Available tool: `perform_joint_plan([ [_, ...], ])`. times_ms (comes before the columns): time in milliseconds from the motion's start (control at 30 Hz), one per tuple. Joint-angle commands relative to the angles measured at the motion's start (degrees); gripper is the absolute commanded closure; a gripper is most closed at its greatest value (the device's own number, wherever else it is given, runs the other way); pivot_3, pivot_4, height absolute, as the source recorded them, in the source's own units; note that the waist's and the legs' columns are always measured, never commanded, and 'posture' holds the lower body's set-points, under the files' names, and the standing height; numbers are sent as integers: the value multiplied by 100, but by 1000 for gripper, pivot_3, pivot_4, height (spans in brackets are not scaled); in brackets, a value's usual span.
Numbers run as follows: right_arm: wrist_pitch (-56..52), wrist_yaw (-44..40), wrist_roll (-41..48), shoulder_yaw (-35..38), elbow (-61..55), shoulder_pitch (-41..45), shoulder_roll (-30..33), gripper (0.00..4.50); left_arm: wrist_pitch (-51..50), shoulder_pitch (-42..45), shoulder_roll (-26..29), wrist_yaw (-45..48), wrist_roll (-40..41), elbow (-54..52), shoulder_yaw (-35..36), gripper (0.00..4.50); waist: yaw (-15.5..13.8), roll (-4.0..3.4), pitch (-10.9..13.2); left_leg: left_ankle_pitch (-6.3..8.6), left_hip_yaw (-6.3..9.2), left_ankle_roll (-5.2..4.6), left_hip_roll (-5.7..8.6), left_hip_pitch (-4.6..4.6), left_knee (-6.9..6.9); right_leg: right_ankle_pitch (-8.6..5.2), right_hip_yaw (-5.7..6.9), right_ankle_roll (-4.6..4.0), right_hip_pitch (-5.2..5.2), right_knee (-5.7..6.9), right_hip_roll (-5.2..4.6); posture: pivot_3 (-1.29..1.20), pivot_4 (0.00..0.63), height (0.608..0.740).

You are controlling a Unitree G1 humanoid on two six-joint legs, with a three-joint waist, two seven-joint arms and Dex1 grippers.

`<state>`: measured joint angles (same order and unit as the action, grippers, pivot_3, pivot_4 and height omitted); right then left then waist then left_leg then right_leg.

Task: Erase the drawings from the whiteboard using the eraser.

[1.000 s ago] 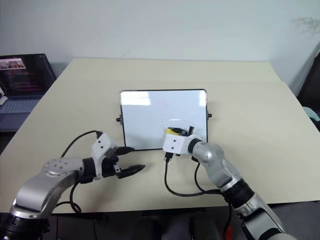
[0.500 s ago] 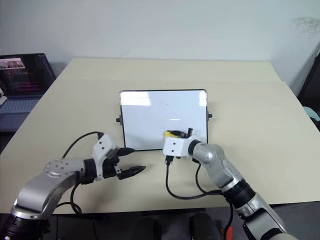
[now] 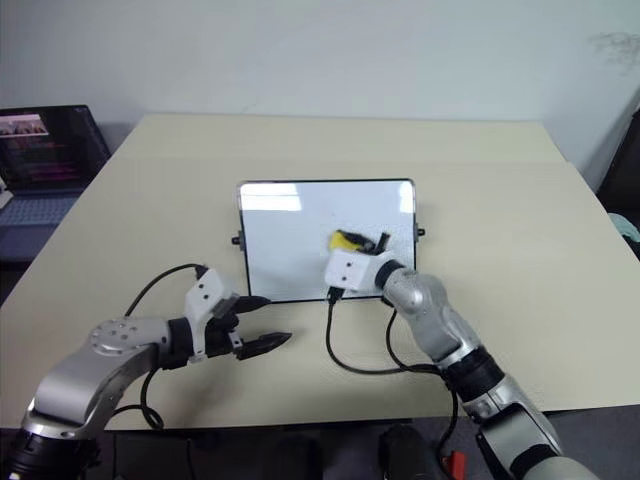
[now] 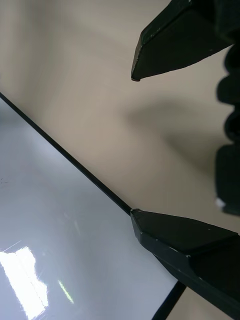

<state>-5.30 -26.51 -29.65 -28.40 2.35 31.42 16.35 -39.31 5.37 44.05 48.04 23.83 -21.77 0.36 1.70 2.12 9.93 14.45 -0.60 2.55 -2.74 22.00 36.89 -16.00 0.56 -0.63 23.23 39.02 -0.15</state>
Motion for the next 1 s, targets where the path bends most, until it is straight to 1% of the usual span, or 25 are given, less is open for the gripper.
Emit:
perform_joint_plan([
  [33,-87,-413,-6,-127,-32,-207,168,3200,100,26,8,-1,10,-150,44,0,-4,0,0,0,1,0,0,0,0,-1,1,2,-1,0,0,0,150,740],
  [100,-93,-356,-49,-87,-67,-209,138,3200,102,21,10,1,9,-151,47,0,-4,0,0,0,1,0,1,-2,2,-3,1,7,-2,1,-1,0,150,740],
  [233,-64,365,-155,247,-4,85,-106,3200,101,34,13,14,13,-148,40,0,-2,0,0,-2,1,0,1,-4,6,-6,1,15,-2,6,0,0,150,740],
  [300,-12,543,-151,324,38,175,-171,3200,103,35,14,19,12,-146,37,0,-4,0,1,-3,2,0,0,-5,6,-5,1,13,-2,8,0,0,150,740],
  [433,94,512,-56,268,85,190,-228,3200,99,32,9,17,13,-149,32,0,-4,0,0,-2,1,1,1,0,4,-2,0,6,-1,2,0,0,150,740],
  [700,106,-155,22,-76,48,-62,-148,3200,67,20,0,-14,25,-186,43,0,-3,0,0,1,1,1,0,2,-2,-1,1,-3,2,0,0,0,150,740],
  [767,115,-91,-29,-43,67,-47,-154,3200,61,11,-1,-18,31,-196,46,0,-4,0,0,1,2,1,0,1,0,-2,2,-1,1,1,-1,0,150,740],
  [900,128,524,-137,271,117,150,-275,3200,58,9,-3,-18,41,-203,49,0,-4,-1,1,1,2,1,0,0,1,-3,2,2,1,3,-1,0,150,740],
  [1000,182,690,72,496,57,187,-350,3200,59,9,-11,-22,47,-215,49,0,-4,-1,1,0,2,1,1,1,1,-3,2,2,1,3,-1,0,150,740],
])
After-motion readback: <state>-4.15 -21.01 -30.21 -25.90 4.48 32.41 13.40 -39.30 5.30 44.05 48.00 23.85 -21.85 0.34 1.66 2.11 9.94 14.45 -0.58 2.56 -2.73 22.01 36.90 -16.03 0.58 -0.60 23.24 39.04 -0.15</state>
